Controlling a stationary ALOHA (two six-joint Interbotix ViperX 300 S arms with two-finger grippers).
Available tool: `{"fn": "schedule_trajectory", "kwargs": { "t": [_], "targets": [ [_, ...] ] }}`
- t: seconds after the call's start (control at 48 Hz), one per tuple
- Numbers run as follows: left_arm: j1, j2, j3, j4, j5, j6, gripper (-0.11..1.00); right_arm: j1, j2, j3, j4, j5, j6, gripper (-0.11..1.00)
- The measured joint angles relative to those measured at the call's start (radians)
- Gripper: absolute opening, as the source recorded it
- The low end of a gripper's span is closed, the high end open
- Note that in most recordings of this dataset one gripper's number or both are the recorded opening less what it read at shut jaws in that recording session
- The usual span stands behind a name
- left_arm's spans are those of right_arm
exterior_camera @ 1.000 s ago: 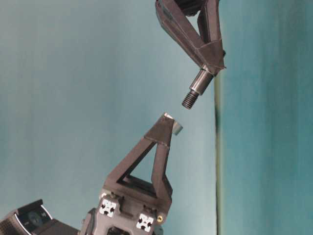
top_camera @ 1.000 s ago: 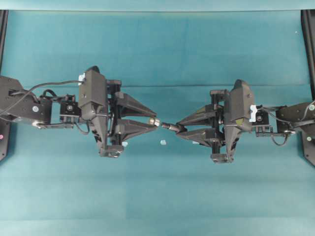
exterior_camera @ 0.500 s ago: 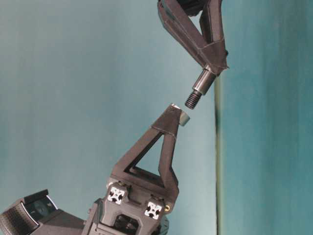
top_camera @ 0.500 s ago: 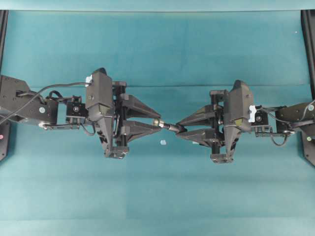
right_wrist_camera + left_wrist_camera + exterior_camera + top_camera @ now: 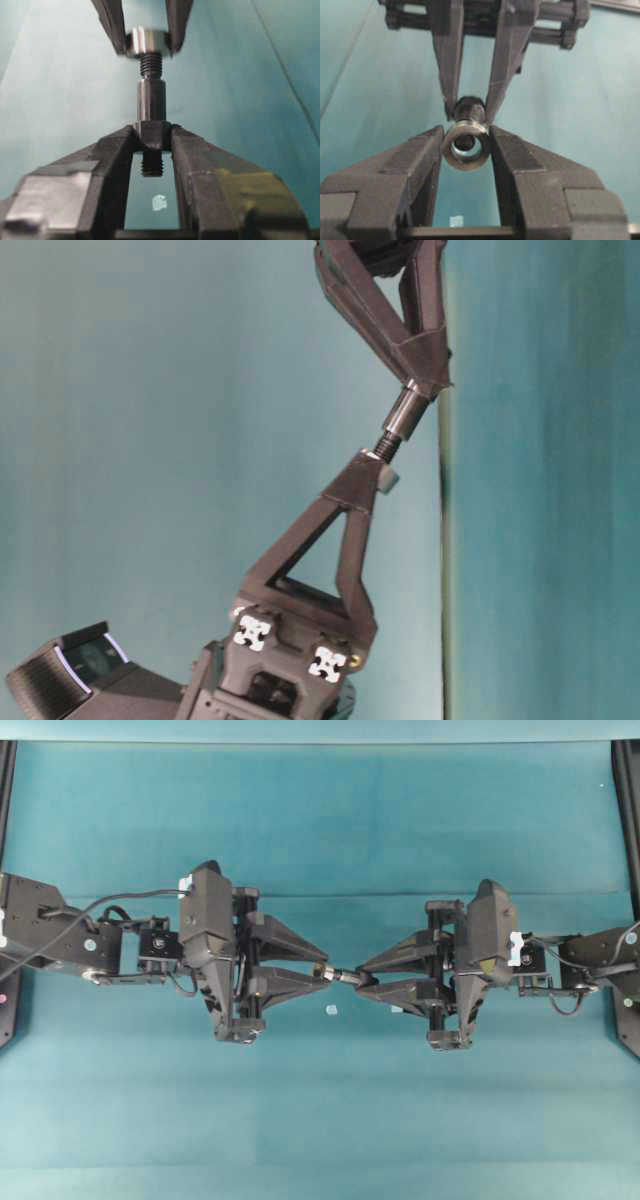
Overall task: Insert the washer onto the shaft with both hands.
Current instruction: 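Push the held washer with the left gripper onto the shaft's end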
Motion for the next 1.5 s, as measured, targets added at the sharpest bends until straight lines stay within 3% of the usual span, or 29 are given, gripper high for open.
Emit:
{"fn": "schedule_trajectory", "kwargs": {
  "t": [1.501],
  "targets": [
    [0.000, 0.123, -0.130, -0.002, 0.057, 0.002, 0.36, -0.003, 0.017, -0.020, 0.000, 0.000, 0.000, 0.01]
  ]
}}
